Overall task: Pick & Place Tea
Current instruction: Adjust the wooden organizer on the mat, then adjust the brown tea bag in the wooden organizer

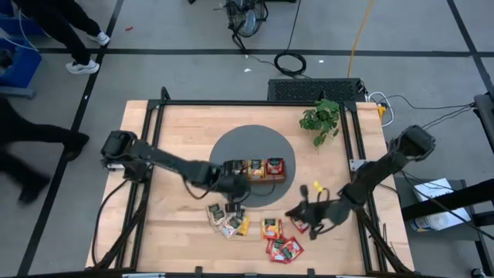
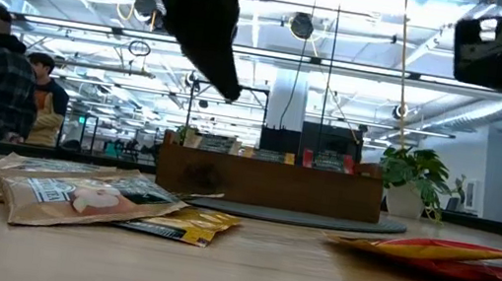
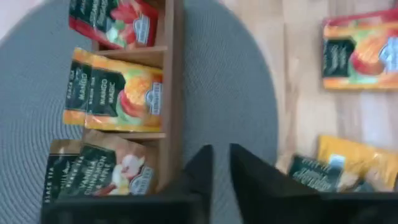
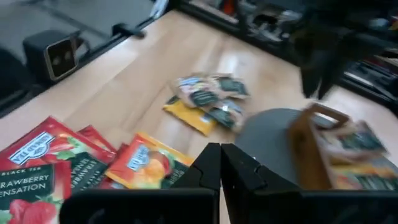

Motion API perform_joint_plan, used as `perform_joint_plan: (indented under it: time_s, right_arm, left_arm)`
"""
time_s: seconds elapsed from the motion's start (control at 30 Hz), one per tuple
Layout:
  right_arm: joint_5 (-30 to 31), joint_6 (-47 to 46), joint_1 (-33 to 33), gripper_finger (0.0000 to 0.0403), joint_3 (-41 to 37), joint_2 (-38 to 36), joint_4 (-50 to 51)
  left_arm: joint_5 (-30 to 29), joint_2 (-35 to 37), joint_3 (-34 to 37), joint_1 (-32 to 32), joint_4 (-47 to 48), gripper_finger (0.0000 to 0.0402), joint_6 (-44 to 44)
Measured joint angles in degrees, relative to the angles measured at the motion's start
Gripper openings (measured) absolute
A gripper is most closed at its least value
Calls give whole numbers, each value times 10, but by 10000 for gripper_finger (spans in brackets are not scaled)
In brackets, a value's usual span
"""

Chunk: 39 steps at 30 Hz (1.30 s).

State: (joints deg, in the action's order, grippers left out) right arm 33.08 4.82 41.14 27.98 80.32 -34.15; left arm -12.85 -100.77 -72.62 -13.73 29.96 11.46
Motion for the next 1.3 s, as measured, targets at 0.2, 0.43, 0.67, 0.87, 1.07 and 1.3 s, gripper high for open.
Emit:
perform_joint_plan:
  time_s: [0.2, 0.43, 0.67, 0.87, 1.07, 1.3]
  right_arm:
    - [2, -36, 2, 0, -102, -75, -78]
    - [2, -38, -6, 0, -171, -99, -170]
    - [1, -40, -6, 0, -174, -99, -179]
    - [1, -38, -6, 0, -174, -98, -183]
    - [1, -38, -6, 0, -174, -98, -183]
    - [1, -38, -6, 0, -174, -98, -183]
  left_arm:
    - [67, -3, 0, 50, 17, 13, -26]
    - [58, -57, 0, 73, 20, 8, -28]
    - [22, -81, -7, 80, 19, 10, -29]
    - [-33, -71, -29, 72, 65, 6, -35]
    - [-42, -70, -53, 74, 85, 14, -36]
    - [-42, -69, -41, 88, 77, 9, -23]
